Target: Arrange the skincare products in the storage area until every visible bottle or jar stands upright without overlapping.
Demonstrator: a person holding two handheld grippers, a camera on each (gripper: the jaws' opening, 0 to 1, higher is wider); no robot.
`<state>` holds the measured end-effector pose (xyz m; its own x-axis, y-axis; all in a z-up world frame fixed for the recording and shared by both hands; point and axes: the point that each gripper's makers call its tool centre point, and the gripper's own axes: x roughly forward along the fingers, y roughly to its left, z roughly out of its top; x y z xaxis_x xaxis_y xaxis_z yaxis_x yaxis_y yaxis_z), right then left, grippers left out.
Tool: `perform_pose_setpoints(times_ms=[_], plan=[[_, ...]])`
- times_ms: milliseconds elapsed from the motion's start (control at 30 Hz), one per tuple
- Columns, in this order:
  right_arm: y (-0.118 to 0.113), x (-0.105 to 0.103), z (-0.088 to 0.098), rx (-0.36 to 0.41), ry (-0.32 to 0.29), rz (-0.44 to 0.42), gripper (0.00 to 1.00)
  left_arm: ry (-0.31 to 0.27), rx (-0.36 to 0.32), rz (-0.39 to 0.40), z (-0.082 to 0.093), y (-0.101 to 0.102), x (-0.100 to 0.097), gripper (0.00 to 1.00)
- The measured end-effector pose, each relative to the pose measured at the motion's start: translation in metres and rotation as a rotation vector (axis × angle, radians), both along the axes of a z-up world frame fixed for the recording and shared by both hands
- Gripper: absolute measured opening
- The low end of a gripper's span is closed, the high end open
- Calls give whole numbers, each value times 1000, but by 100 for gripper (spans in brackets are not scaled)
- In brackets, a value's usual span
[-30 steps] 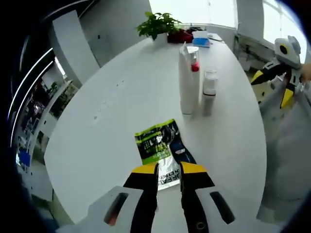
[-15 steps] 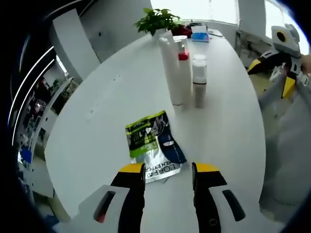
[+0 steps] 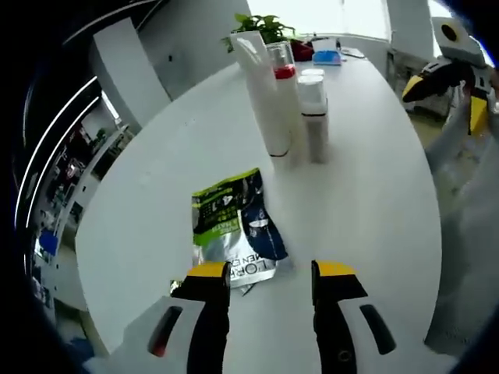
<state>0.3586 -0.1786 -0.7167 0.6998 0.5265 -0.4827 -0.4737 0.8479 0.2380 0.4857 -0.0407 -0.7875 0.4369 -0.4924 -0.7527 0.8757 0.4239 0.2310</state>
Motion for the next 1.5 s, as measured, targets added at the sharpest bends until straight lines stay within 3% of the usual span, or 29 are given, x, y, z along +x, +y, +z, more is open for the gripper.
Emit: perform_pose_setpoints(times_ms=[300, 700, 833, 1067, 1200, 1500], plan=[[1, 0, -1, 3, 9, 4, 59, -16, -21, 87, -15, 4, 9, 35], [0, 0, -2, 1, 10, -5, 58, -21, -6, 62, -23, 1, 10, 25], [0, 0, -2, 0, 12, -4, 58, -13, -3, 54, -24, 1, 10, 16], [0, 0, -3, 3, 16, -4, 57, -22, 24, 43, -28, 1, 8, 13], [0, 0, -3, 5, 16, -4, 57, -22, 38, 23, -29, 1, 7, 0], [1, 0, -2, 9, 17, -4, 57, 6, -5, 75, -21, 4, 14, 0]])
